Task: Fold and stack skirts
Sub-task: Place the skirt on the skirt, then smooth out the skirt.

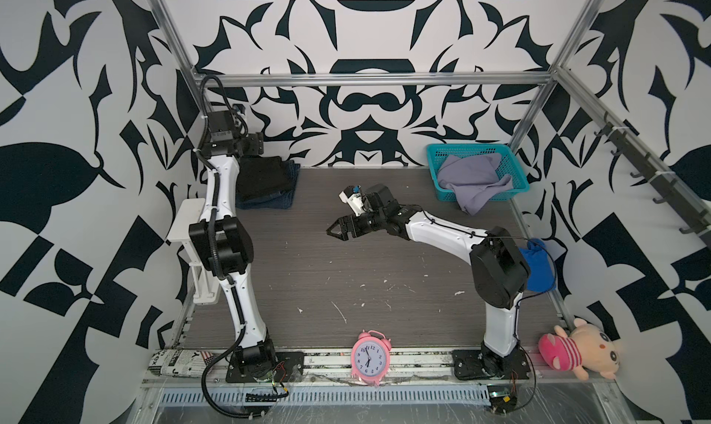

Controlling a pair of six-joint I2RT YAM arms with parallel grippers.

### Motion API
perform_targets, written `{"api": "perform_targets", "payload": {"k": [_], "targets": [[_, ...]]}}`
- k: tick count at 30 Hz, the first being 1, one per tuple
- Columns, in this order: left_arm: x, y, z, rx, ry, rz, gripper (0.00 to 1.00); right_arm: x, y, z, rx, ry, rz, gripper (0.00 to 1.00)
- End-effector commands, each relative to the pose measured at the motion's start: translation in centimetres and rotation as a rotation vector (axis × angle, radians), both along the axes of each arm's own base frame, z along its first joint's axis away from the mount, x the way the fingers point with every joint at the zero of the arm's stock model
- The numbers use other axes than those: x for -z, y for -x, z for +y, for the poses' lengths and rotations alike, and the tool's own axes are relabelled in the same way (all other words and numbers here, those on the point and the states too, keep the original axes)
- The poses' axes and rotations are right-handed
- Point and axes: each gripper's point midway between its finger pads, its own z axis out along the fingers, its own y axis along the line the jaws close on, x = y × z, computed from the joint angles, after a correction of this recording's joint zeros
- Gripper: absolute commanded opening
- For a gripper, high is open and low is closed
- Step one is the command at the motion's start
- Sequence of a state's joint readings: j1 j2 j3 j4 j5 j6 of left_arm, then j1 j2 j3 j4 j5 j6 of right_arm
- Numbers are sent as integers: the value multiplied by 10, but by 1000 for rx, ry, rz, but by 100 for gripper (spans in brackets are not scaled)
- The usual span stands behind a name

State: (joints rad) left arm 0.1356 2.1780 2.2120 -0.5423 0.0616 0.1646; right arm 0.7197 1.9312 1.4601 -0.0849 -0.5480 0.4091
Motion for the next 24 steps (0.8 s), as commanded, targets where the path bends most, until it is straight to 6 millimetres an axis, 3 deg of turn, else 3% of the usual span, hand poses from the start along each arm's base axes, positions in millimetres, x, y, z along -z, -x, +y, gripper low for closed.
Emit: {"api": "perform_targets", "payload": {"k": [1, 4, 7, 16, 24], "targets": [[56, 5, -47, 55, -73, 120, 88, -36, 5, -4, -9, -44, -98, 95], [82, 7, -53, 40, -185, 187, 94, -35, 8, -10, -3, -28, -111, 95], [100, 4, -45, -6, -264, 235, 99, -35, 11, -17, 10, -29, -123, 96], [144, -6, -40, -65, -466, 314, 99, -33, 12, -23, 16, -58, -107, 96], [177, -4, -45, -65, -514, 359, 98, -33, 8, -27, 27, -71, -107, 96]]}}
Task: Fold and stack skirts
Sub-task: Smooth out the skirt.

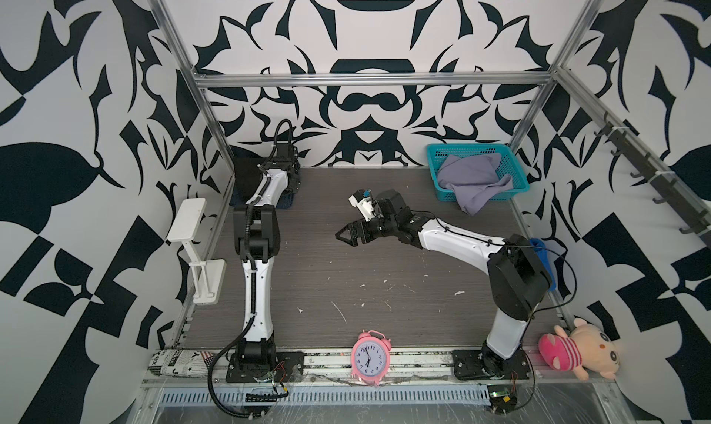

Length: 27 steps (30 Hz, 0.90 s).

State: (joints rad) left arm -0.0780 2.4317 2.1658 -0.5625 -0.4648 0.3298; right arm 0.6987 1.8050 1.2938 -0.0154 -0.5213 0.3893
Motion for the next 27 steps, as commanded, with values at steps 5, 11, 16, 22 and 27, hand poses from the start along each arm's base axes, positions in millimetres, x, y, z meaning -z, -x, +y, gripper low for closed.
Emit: {"api": "perform_targets", "payload": {"k": [5, 11, 16, 22, 27], "targets": [[6, 3, -1, -5, -53, 6, 59, -30, -3, 2, -6, -75, -53, 96], [-13, 1, 3, 18, -99, -18, 33, -31, -6, 1, 1, -80, -52, 96], [-22, -1, 10, 38, -100, -23, 0, -31, -7, 1, 6, -86, -44, 96], [-45, -5, 15, 100, -115, -32, 0, -34, -7, -3, 14, -87, -48, 96], [-61, -7, 15, 161, -137, -27, 0, -35, -8, -2, 16, -91, -48, 96]]}}
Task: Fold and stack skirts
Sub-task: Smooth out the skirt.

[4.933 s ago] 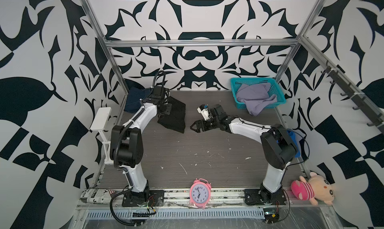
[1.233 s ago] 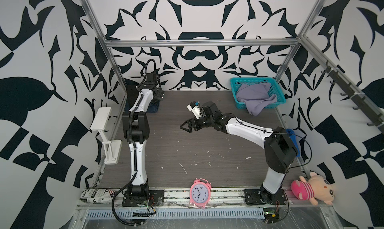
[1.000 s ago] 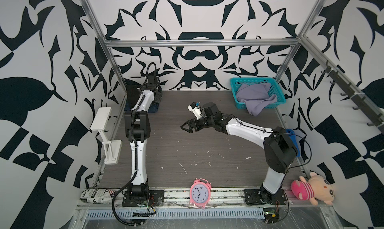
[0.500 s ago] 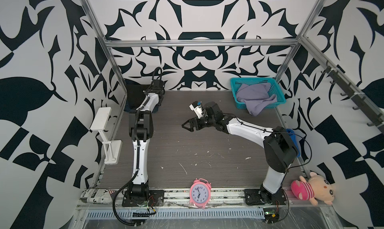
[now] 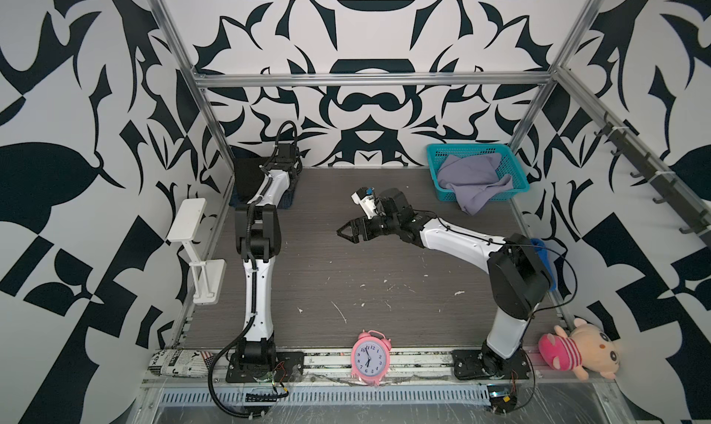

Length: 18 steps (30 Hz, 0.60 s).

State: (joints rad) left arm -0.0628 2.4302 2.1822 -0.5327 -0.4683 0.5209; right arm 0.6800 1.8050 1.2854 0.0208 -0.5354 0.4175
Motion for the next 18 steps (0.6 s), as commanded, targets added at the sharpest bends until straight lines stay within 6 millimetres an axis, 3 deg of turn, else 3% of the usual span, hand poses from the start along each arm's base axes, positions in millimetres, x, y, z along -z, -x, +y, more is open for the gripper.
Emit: {"api": "perform_targets", "payload": {"k": [1, 10, 18], "targets": [[-52, 1, 6, 55, -19, -38, 0, -32, -1, 1, -4, -63, -59, 96], [-68, 9, 18, 127, -70, -26, 0, -34, -2, -2, 0, -62, -60, 96], [-71, 20, 12, 205, -97, -29, 0, -36, -3, -1, 0, -66, -61, 96]]}}
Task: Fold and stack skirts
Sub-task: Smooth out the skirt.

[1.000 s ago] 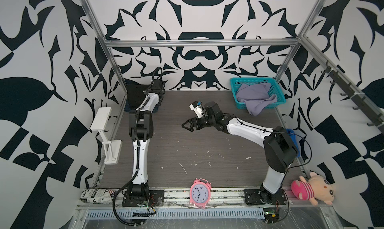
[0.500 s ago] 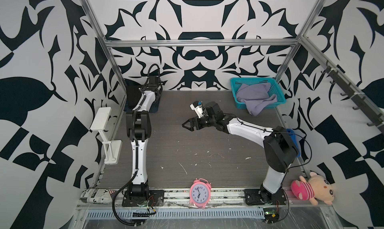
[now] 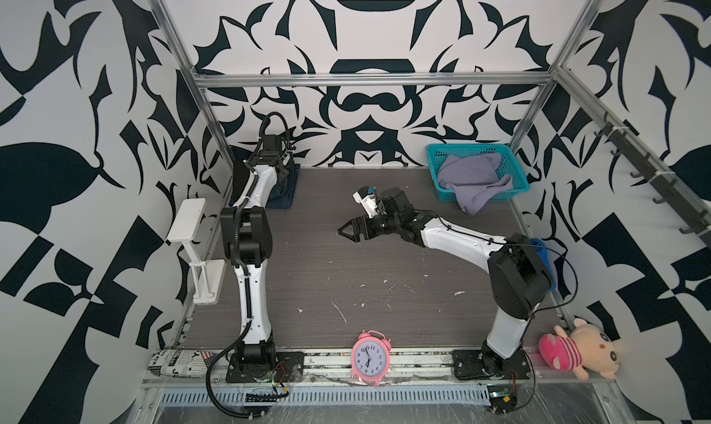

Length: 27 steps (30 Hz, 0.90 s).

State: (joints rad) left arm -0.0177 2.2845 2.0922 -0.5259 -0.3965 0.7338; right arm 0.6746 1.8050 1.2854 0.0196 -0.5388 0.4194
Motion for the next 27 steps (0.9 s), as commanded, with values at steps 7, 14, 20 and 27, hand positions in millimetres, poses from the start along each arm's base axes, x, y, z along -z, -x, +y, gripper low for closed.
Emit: {"api": "perform_targets", "payload": {"k": [7, 14, 20, 27], "targets": [[2, 15, -7, 96, -33, 26, 0, -37, -2, 1, -7, -67, -63, 96], [29, 26, -8, 133, -52, 96, 0, -35, -2, 2, -6, -69, -57, 96], [15, 31, -9, 177, -71, 57, 24, -38, -4, 4, -8, -81, -60, 96], [-31, 31, -21, 201, 2, -55, 87, -38, -3, 6, -15, -91, -48, 95]]}}
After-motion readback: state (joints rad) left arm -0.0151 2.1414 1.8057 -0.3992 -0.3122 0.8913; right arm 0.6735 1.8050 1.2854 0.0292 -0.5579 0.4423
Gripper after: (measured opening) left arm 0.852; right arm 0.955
